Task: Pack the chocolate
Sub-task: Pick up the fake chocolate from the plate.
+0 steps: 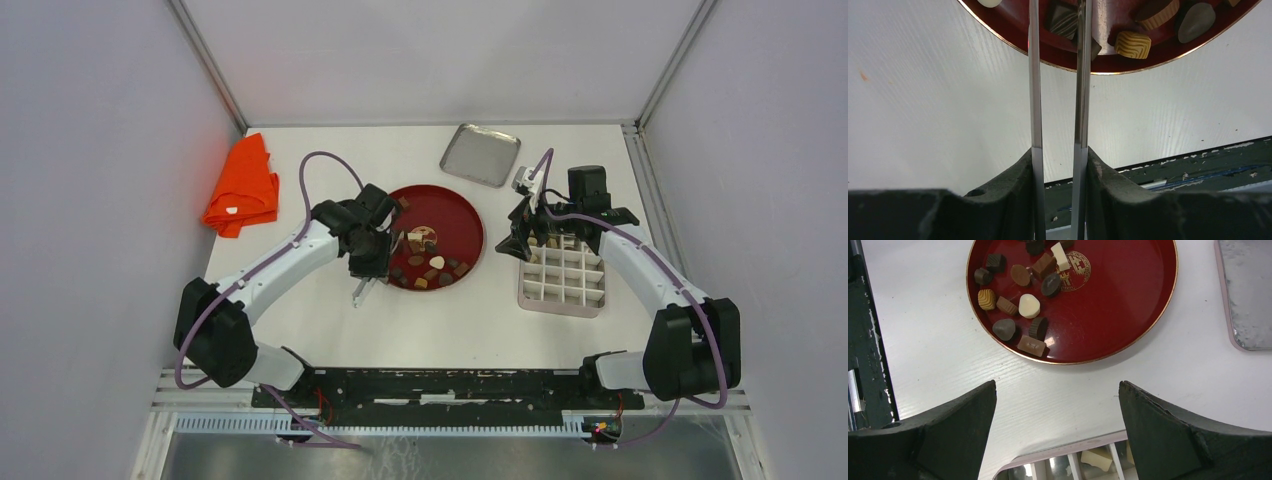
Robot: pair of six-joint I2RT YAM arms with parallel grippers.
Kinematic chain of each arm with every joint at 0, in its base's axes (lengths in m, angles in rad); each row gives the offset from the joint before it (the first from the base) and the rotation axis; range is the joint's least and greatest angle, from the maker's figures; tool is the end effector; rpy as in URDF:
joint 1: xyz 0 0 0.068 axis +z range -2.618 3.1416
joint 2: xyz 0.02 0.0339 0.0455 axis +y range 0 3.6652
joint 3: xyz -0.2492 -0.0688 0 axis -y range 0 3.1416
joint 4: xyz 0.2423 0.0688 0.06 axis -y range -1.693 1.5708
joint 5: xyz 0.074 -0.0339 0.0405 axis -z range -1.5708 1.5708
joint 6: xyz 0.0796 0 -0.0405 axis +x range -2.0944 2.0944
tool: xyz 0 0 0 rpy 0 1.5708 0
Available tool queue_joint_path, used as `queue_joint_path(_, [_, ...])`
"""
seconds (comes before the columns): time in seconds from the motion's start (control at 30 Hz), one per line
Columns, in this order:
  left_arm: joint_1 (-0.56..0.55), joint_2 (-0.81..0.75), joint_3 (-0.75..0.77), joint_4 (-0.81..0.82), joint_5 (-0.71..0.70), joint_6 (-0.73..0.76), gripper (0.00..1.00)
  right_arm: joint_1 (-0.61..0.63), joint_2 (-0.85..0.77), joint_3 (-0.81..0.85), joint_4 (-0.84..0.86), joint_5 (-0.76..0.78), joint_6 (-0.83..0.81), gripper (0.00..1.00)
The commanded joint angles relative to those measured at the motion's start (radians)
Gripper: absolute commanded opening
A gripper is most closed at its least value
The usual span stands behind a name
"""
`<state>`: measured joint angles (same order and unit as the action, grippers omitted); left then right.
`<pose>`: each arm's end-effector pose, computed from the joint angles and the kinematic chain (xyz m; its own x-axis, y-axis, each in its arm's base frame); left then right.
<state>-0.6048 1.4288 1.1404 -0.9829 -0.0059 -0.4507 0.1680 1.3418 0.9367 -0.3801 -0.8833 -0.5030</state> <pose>0.2301 -0.1585 0.2020 -0.9546 0.1303 -0.2680 0.1681 0.9780 -0.1234 0.2834 0.1105 0.2278 -0.2998 -0.3611 -0.8830 -0.9011 0.4111 0.1378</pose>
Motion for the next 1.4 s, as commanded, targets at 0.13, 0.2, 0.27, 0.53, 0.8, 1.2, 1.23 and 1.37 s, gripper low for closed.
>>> queue_joint_path(0.13, [0.016, 0.007, 0.011, 0.046, 0.046, 0.050, 0.41, 0.002, 0.004, 0.034, 0.003, -0.029, -0.020, 0.98])
queue_joint_path(0.2, [0.022, 0.008, 0.007, 0.047, 0.044, 0.052, 0.41, 0.002, 0.004, 0.034, 0.000, -0.031, -0.020, 0.98])
queue_joint_path(0.27, [0.028, 0.010, 0.002, 0.043, 0.037, 0.057, 0.41, 0.002, 0.004, 0.036, 0.000, -0.032, -0.020, 0.98])
queue_joint_path(0.53, [0.033, 0.019, -0.022, 0.047, 0.059, 0.061, 0.41, 0.002, 0.006, 0.036, -0.003, -0.032, -0.021, 0.98])
queue_joint_path(0.8, [0.033, 0.025, -0.036, 0.059, 0.071, 0.059, 0.40, 0.001, 0.005, 0.037, -0.004, -0.036, -0.022, 0.98])
queue_joint_path(1.2, [0.034, 0.043, -0.030, 0.057, 0.059, 0.064, 0.19, 0.002, 0.006, 0.041, -0.013, -0.037, -0.030, 0.98])
queue_joint_path(1.23, [0.034, 0.040, -0.029, 0.054, 0.061, 0.064, 0.16, 0.001, 0.008, 0.041, -0.014, -0.037, -0.030, 0.98])
queue_joint_path(1.37, [0.034, 0.012, -0.014, 0.043, 0.067, 0.058, 0.07, 0.001, 0.007, 0.042, -0.014, -0.039, -0.032, 0.98])
